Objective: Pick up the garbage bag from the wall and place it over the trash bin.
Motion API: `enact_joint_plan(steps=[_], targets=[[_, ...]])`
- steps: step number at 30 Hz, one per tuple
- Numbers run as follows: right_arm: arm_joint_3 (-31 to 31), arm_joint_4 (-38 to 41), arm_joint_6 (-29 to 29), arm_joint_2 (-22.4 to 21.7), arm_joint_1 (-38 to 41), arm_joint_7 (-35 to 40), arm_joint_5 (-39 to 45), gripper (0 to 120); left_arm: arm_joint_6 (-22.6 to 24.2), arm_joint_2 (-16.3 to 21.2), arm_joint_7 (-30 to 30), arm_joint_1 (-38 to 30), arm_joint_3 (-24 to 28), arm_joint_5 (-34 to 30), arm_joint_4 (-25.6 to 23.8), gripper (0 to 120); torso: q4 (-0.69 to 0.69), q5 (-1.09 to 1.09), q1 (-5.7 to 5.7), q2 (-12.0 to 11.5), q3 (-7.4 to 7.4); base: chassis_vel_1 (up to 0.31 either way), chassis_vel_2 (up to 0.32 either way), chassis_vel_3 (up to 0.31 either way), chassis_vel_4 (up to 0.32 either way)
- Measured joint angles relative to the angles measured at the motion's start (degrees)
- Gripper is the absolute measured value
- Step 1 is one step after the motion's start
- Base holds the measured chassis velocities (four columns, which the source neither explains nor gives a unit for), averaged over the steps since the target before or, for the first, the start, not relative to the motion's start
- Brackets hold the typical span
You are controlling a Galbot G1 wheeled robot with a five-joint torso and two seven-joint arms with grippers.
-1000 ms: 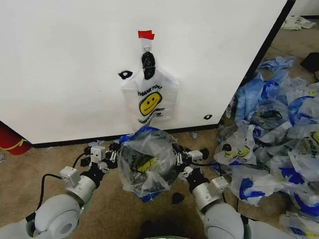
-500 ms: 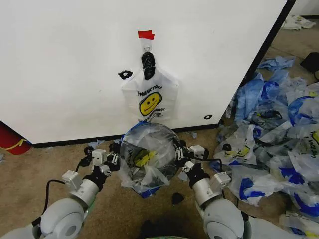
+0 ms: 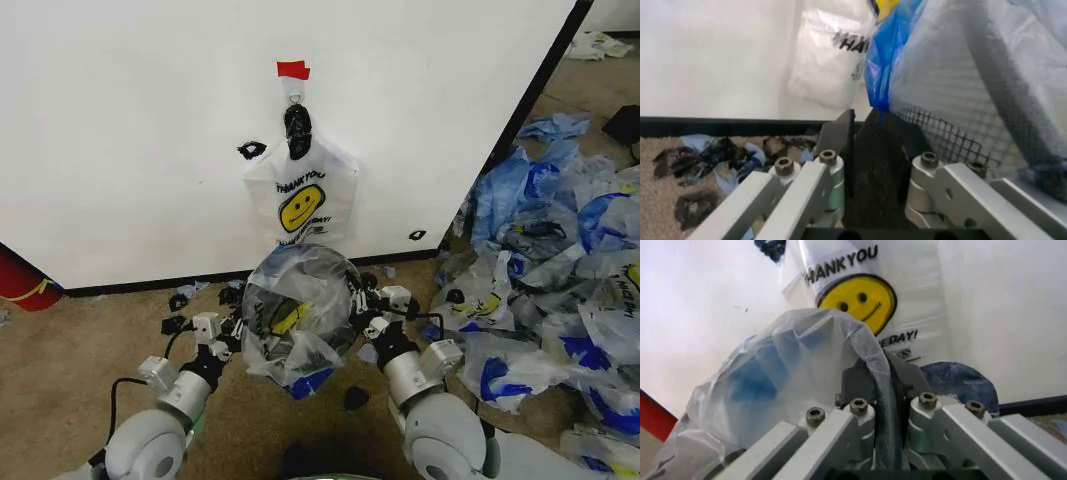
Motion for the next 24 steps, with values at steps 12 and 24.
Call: enact_joint_plan(steps=[12,24], targets=[[0.05,0.21,0.07,-0.58,-0.35,-0.23,-0.12,1,0.07,6.21,0.5,-0.63,-1.45,-1.97,-1.7,16,0.0,0.0,0.0,0.0,0.0,0.0,0.0,0.0,0.0],[0.22,1.74,0.48,-1.82,-0.35,-0.98,0.4,1,0.21,10.99,1.1,-1.37,-1.7,-3.93,-1.0,0,0.0,0.01,0.0,0.0,0.0,0.0,0.0,0.0,0.0]])
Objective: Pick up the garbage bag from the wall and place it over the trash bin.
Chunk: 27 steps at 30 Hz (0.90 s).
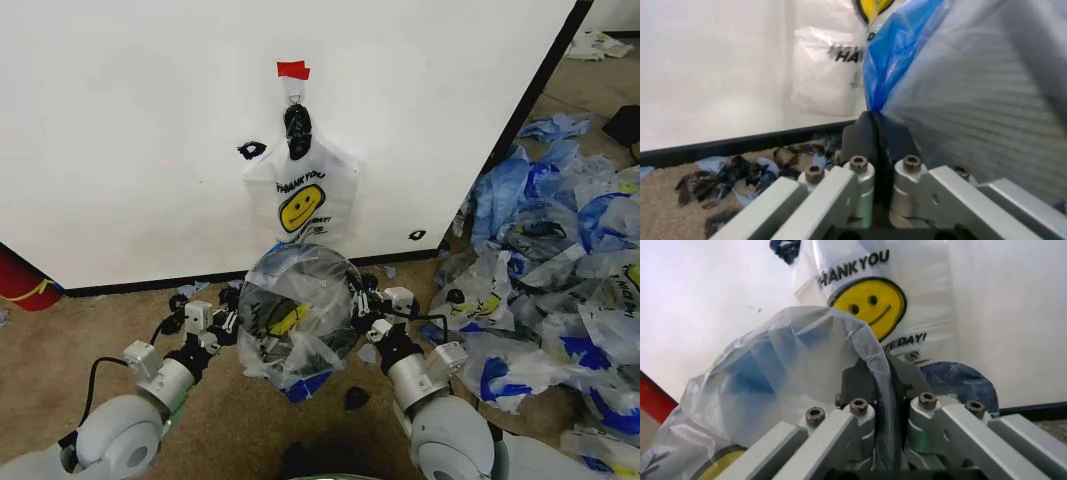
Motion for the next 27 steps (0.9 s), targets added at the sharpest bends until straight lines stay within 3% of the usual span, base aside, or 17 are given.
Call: enact_joint_plan(steps=[25,27], targets=[[1.28,0.42,0.27,-0.12,0.29,-0.42,0.71,1,-0.21,-1.81,0.42,-0.36,-0.37,0.66,4.14,0,0.0,0.0,0.0,0.0,0.0,0.0,0.0,0.0,0.0],[1.77,-0.02,0.48,-0.18,0.2,-0.49,0.44,1,-0.17,-1.41,-0.83,-0.38,-0.93,1.13,4.89,10,0.0,0.01,0.0,0.0,0.0,0.0,0.0,0.0,0.0]])
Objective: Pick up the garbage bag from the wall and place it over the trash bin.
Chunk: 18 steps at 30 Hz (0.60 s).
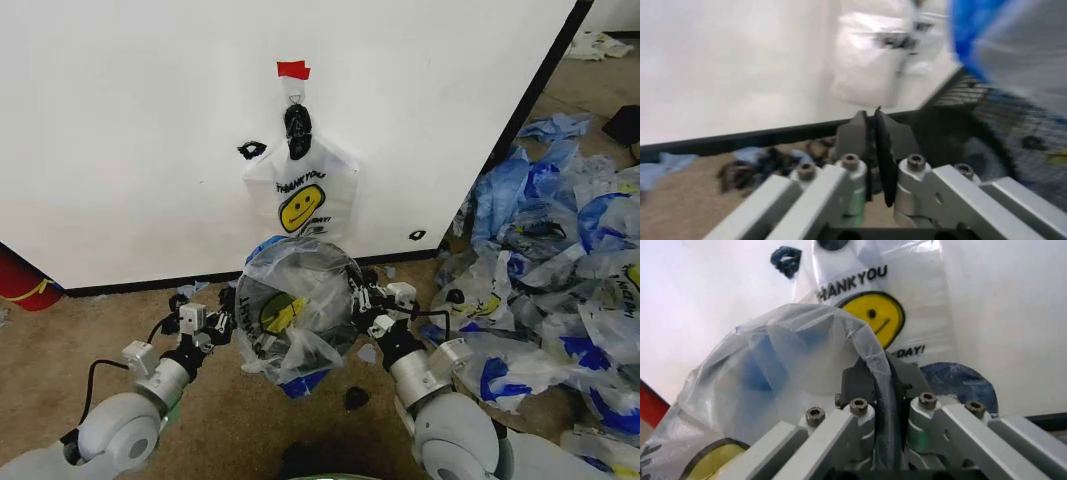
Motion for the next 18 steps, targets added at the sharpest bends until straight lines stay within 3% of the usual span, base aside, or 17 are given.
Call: enact_joint_plan(steps=[6,11,18], targets=[[1.76,-0.5,0.51,-0.28,-0.61,-0.47,-0.43,1,1.62,-0.53,-5.35,0.05,-2.3,0.97,0.28,32,0.0,-0.02,0.0,0.0,0.0,0.0,0.0,0.0,0.0],[3.49,-1.47,0.82,-0.21,-0.85,-0.68,-0.63,1,2.07,-1.33,-6.3,0.78,-4.78,-1.13,-2.56,48,0.0,-0.01,0.0,0.0,0.0,0.0,0.0,0.0,0.0],[9.07,-4.75,1.96,0.54,-1.2,-0.93,-1.85,1,2.71,-2.39,-7.48,2.13,-6.92,-8.06,-12.92,76,-0.02,-0.01,0.0,0.0,0.0,0.0,0.0,0.0,0.0]])
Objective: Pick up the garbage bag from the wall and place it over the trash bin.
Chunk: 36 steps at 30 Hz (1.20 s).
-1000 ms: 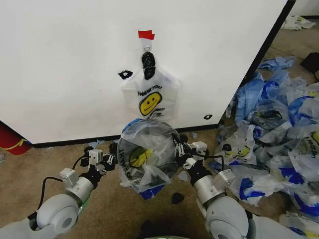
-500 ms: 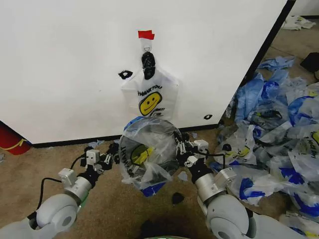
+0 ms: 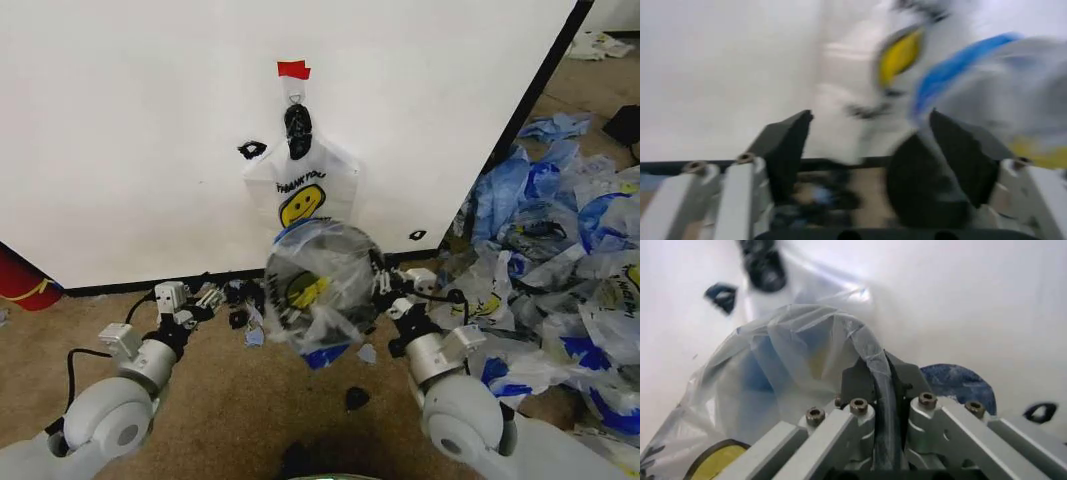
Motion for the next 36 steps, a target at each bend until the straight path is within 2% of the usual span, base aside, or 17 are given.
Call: enact_joint_plan(steps=[1,2,6,13,18,23,36], targets=[[0.72,-0.23,0.04,0.22,0.09,0.02,0.22,1,0.09,-0.25,-0.08,0.46,-0.06,-1.31,-2.17,80,0.01,0.02,0.0,0.0,0.0,0.0,0.0,0.0,0.0],[0.72,-0.23,0.04,0.22,0.09,0.02,0.22,1,0.09,-0.25,-0.08,0.46,-0.06,-1.31,-2.17,80,0.01,0.02,0.0,0.0,0.0,0.0,0.0,0.0,0.0],[2.71,-0.9,0.07,1.28,0.7,0.3,1.27,1,0.24,-0.83,0.51,1.44,1.3,-3.72,-6.55,96,0.02,-0.03,0.0,0.0,0.0,0.0,0.0,0.0,0.0],[3.22,-0.97,-0.03,2.71,1.43,0.95,2.56,1,1.05,-0.65,2.89,2.82,4.64,-7.99,-9.54,98,0.03,-0.01,0.0,0.0,0.0,0.0,0.0,0.0,0.0],[3.2,-0.31,-0.28,3.6,1.51,1.3,3.15,1,1.02,0.04,4.87,2.83,8.68,-8.6,-8.85,97,0.01,0.0,0.0,0.0,0.0,0.0,0.0,0.0,0.0],[2.99,2.02,-0.94,4.04,1.8,1.49,4.75,1,0.21,-0.66,6.69,1.81,13.56,-7.47,-4.71,97,0.02,-0.02,0.0,0.0,0.0,0.0,0.0,0.0,0.0],[3.56,4.53,-1.44,3.22,1.37,1.46,5.8,1,-0.28,-3.53,7.62,1.28,13.82,-6.33,-2.75,96,0.02,-0.01,0.0,0.0,0.0,0.0,0.0,0.0,0.0]])
